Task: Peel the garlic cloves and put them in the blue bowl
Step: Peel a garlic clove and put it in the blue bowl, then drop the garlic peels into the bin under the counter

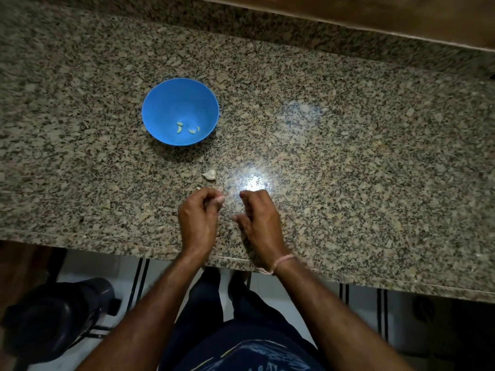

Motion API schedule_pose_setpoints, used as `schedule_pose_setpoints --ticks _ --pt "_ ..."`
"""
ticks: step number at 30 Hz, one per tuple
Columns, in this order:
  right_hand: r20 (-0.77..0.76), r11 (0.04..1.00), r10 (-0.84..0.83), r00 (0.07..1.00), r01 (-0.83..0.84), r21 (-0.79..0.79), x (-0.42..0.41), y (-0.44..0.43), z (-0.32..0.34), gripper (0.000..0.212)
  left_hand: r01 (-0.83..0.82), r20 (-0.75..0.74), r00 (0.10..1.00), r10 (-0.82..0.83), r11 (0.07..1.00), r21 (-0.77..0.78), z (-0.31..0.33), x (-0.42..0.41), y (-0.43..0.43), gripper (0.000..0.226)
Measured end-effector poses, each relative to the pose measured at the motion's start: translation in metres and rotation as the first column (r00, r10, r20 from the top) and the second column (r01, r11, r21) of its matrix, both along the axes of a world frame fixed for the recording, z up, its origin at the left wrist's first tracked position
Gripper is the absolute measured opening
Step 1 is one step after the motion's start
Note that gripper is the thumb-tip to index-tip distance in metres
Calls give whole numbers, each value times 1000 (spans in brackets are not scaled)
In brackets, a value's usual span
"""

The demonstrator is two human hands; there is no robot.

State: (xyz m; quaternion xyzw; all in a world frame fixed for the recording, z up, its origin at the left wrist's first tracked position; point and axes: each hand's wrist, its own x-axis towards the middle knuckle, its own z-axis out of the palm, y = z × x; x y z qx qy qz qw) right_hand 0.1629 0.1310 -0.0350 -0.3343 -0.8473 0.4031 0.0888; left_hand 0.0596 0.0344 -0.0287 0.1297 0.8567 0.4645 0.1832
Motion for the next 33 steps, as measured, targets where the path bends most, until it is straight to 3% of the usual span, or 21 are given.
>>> schedule_pose_setpoints --ticks 5,12,14,18,27,30,33 --pt "-29 991 93 995 -90 97 -32 8 -1 51 -88 38 995 88 996 2 1 -4 -10 3" --pt "-68 960 181 981 -162 227 -33 14 -10 7 -139 30 990 139 990 -3 5 -1 -16 1" --pt "-109 982 127 986 -109 152 -26 15 -12 8 -135 34 990 135 991 -2 5 -1 -17 2" --pt "-140 999 -28 990 22 -48 -12 11 -4 30 -149 51 988 149 989 9 1 0 -20 3" --pt "-60 979 132 989 -121 163 -33 15 -12 18 -139 60 988 139 990 -14 1 3 -23 3" --pt "-13 951 187 982 -177 253 -38 21 -13 5 -134 56 989 135 991 -12 2 5 -23 3" --pt "42 908 223 974 -224 353 -42 23 -12 7 -129 57 990 130 992 -14 4 6 -23 5"
